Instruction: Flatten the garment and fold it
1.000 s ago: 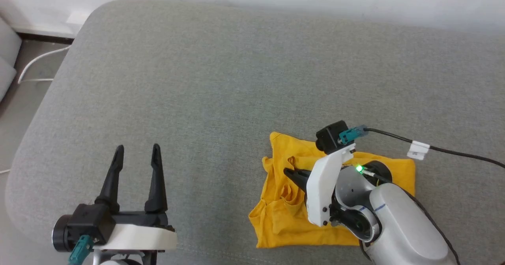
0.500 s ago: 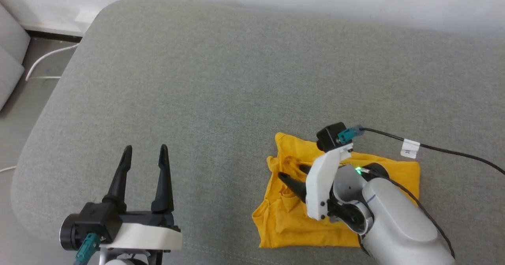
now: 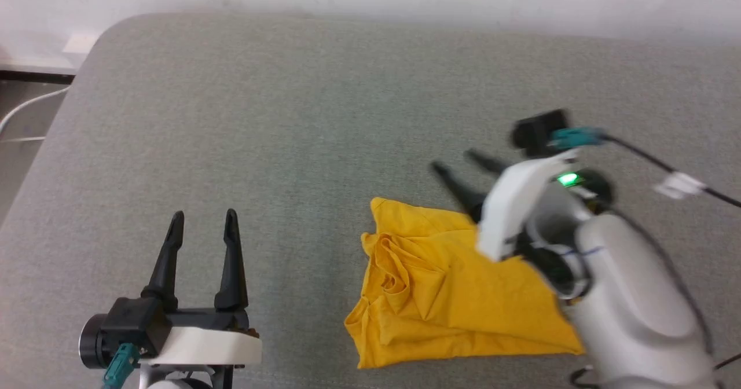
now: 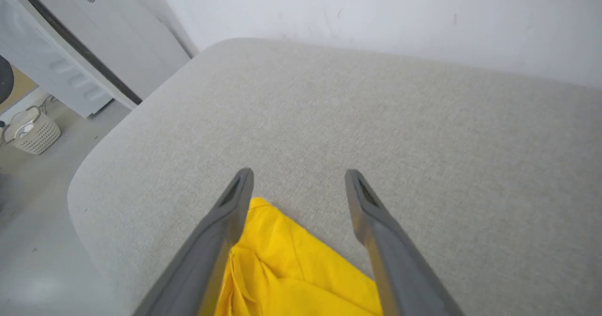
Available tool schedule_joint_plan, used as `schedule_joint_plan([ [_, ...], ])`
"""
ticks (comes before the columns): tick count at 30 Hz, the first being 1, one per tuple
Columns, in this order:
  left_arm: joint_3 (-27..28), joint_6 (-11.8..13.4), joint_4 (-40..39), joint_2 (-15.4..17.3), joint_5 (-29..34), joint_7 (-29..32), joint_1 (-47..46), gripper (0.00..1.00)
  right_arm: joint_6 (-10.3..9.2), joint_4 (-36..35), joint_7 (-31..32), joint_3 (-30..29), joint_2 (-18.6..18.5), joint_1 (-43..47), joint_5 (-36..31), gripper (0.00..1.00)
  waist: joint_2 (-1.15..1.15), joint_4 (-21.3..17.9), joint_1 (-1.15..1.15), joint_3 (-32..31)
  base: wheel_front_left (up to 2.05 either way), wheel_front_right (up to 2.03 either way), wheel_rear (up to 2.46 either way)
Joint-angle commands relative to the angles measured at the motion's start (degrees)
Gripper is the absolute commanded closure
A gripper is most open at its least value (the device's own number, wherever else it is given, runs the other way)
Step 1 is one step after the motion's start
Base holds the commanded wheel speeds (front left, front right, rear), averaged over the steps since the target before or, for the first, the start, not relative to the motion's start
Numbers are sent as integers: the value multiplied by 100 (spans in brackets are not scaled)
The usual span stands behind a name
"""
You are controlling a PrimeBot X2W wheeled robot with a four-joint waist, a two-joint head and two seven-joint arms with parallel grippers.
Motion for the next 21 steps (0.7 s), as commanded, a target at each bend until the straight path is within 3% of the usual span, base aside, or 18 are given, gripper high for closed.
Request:
schedule_joint_plan([
  [1, 3, 33, -39, 4, -2, -27, 2, 0, -5, -181, -76, -166, -113, 163, -170, 0, 0, -86, 0, 42, 0, 0, 0],
  [9, -29, 52, -136, 4, 20, -27, -23, 0, -5, -1779, -189, -1520, -287, 1588, -1040, 0, 0, -194, 0, 174, 0, 0, 0],
  [15, 17, 56, -204, 45, 32, -27, 31, 0, -5, -2486, 210, -1871, -326, 2638, -1248, 0, 0, -283, 0, 254, 0, 0, 0],
  [21, 8, 43, -224, 66, 28, -27, 16, 0, -5, -2488, 405, -1927, -367, 3006, -1304, 0, 0, -271, 0, 357, 0, 0, 0],
])
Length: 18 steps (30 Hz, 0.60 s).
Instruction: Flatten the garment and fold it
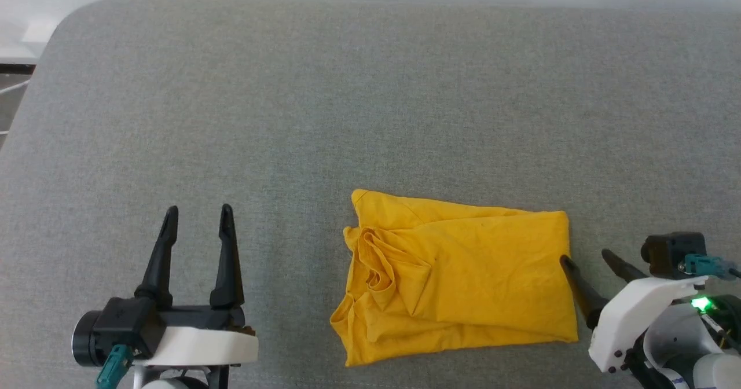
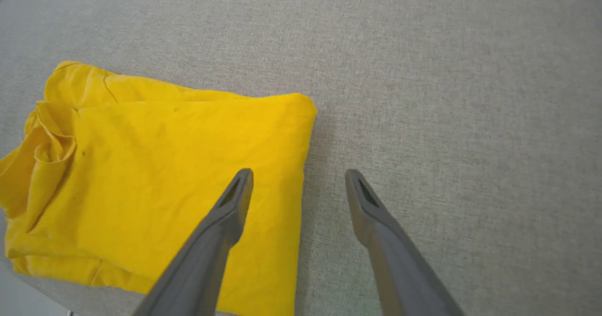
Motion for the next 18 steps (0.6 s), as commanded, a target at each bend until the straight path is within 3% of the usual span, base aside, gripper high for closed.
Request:
schedule_joint_plan([
  [1, -5, 4, -21, 32, 16, -27, -13, 0, -5, 63, 12, -10, 12, 32, 8, 0, 0, 28, 0, 37, 0, 0, 0],
  [17, -36, -11, 51, 95, -13, -27, -101, 0, -5, 1206, 102, 37, 146, -368, 213, 0, 0, 332, 0, 181, 0, 0, 0],
  [18, -37, -13, 51, 98, -18, -27, -109, 0, -5, 1277, 110, 32, 159, -402, 208, 14, 0, 345, 0, 192, 0, 0, 0],
])
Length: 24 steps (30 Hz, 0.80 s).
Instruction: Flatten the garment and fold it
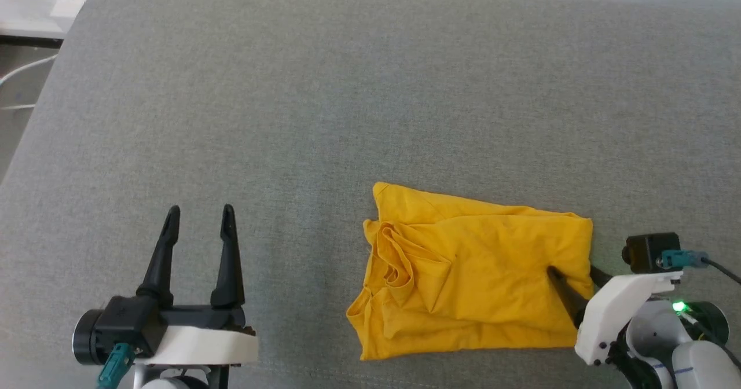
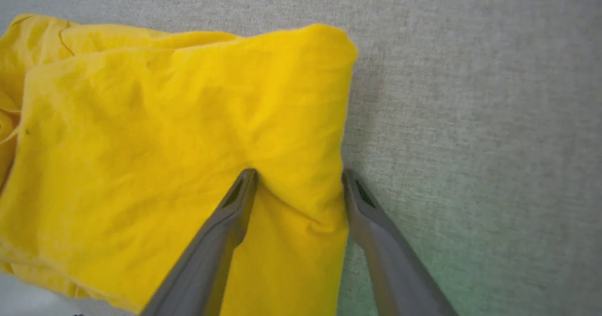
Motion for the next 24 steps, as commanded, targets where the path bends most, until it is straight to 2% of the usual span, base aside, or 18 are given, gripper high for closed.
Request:
schedule_joint_plan([
  [1, -3, -13, 5, 43, -20, -27, -96, 0, -6, 121, 49, 8, 39, -34, 19, 55, 0, 21, 0, 23, 0, 0, 0],
  [2, -2, -12, 5, 44, -24, -27, -108, 0, -6, 162, 60, -12, 63, -66, 33, 75, 0, 27, 0, 36, 0, 0, 0],
  [3, 2, -8, 5, 45, -26, -27, -118, 0, -6, 186, 71, -22, 78, -97, 35, 100, 0, 28, 0, 49, 0, 0, 0],
  [13, 0, 19, 11, 32, -29, -27, -165, 0, -6, 59, 78, 8, 54, -265, -18, 100, 0, -143, 0, 37, 0, 0, 0],
  [24, -82, -45, 16, 100, 60, -27, -262, 0, -6, 46, 51, 610, -6, -608, 58, 100, 0, -616, 0, -42, 0, 0, 0],
])
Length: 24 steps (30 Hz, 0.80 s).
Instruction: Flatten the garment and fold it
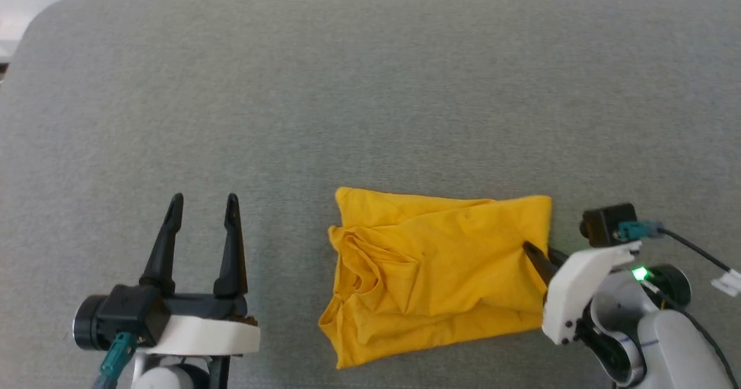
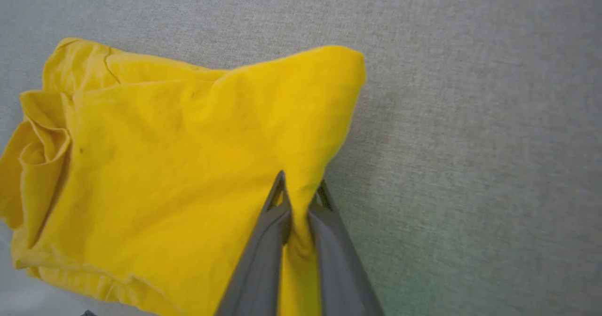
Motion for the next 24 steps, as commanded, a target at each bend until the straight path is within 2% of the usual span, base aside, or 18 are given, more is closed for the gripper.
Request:
schedule_joint_plan([
  [1, -4, -46, 3, 63, 66, -28, -123, 0, -11, -1, -5, 37, -30, -154, 41, 100, 0, -142, 0, -1, 0, 0, 0],
  [12, -253, -161, 120, 132, 132, -19, -529, 0, -11, 471, -91, 512, -368, -1143, 18, 100, 0, -866, 0, -61, 0, 0, 0],
  [24, -296, -147, 70, 254, 131, 91, -593, 0, -11, 890, -152, 787, -857, -2158, 13, 100, 0, -1803, 0, 78, 0, 0, 0],
])
